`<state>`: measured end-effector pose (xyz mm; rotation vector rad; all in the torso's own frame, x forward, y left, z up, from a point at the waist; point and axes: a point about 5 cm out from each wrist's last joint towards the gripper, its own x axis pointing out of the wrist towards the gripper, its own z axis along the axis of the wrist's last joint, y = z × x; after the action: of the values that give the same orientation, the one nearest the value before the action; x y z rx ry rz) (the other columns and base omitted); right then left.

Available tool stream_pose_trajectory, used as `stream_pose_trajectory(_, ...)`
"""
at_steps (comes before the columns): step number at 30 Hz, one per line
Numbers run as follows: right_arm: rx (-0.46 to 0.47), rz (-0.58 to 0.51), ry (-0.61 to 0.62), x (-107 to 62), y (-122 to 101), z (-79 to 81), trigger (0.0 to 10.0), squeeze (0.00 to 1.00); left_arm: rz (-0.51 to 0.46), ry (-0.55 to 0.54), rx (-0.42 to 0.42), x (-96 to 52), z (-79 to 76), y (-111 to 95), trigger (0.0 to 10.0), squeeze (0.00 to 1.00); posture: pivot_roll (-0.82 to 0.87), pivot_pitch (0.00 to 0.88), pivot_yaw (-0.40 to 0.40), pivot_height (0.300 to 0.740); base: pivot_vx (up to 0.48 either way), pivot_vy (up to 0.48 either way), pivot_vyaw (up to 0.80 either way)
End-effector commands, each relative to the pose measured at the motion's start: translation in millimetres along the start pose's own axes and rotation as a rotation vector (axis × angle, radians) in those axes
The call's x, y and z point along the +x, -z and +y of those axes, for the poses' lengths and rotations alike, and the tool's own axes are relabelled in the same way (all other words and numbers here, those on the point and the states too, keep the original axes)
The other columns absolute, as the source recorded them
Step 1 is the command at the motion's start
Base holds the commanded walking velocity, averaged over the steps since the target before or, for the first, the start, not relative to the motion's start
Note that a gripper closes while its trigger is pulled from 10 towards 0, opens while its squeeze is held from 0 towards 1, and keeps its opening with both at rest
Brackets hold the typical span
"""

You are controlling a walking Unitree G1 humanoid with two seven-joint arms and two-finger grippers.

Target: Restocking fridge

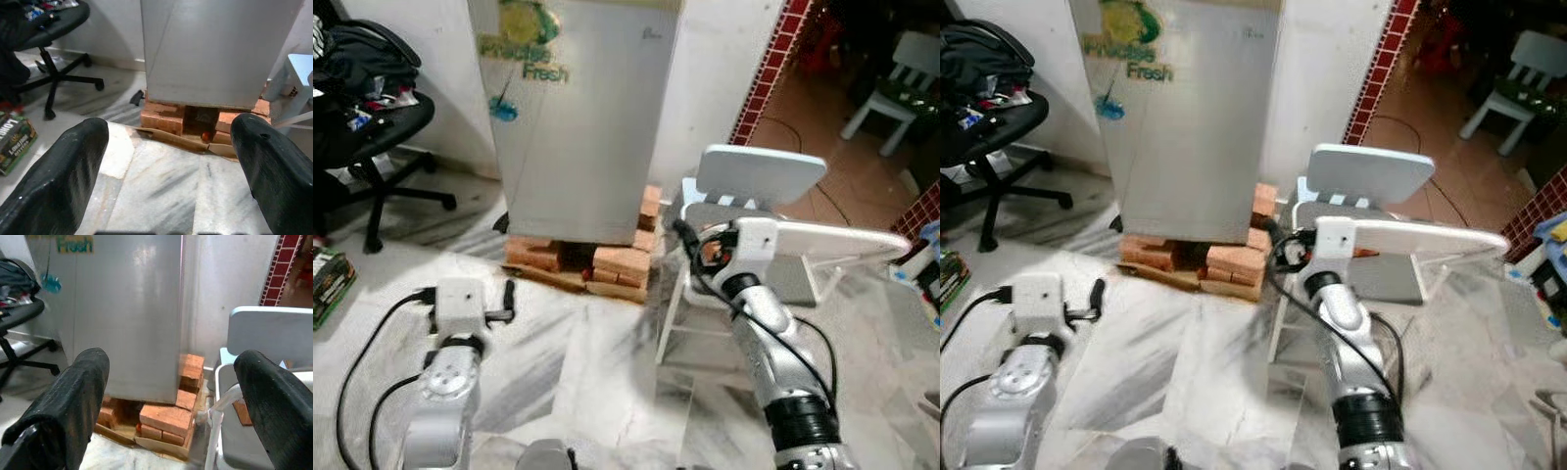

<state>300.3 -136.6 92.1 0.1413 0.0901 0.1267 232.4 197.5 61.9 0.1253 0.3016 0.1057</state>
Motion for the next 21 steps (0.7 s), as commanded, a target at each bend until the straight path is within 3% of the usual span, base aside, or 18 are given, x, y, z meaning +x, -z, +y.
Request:
stream_pose_trajectory(1, -0.014, -0.024, 0.025, 1.7, -4.2, -3.4, 10.0, 0.0, -0.012, 0.011, 0.008, 1.7, -1.5, -2.4, 10.0, 0.0, 0.15, 0.0, -0.079, 0.74, 0.0, 0.48, 0.0)
stream_pose_trajectory(11, -0.026, -0.035, 0.062, 3.0, -5.4, -8.0, 10.0, 0.0, -0.047, 0.012, 0.041, 4.8, -3.5, -7.9, 10.0, 0.0, 0.15, 0.0, -0.077, 0.74, 0.0, 0.48, 0.0)
stream_pose_trajectory(17, -0.076, -0.061, 0.06, 5.7, -12.6, -5.0, 10.0, 0.0, -0.099, 0.022, 0.127, 6.9, -6.0, -29.4, 10.0, 0.0, 0.17, 0.0, -0.067, 0.74, 0.0, 0.48, 0.0)
stream_pose_trajectory(21, -0.07, -0.044, 0.088, 1.6, -9.1, -11.2, 10.0, 0.0, -0.094, 0.012, 0.076, 3.5, -2.5, -25.8, 10.0, 0.0, 0.15, 0.005, -0.07, 0.74, 0.0, 0.48, -0.57)
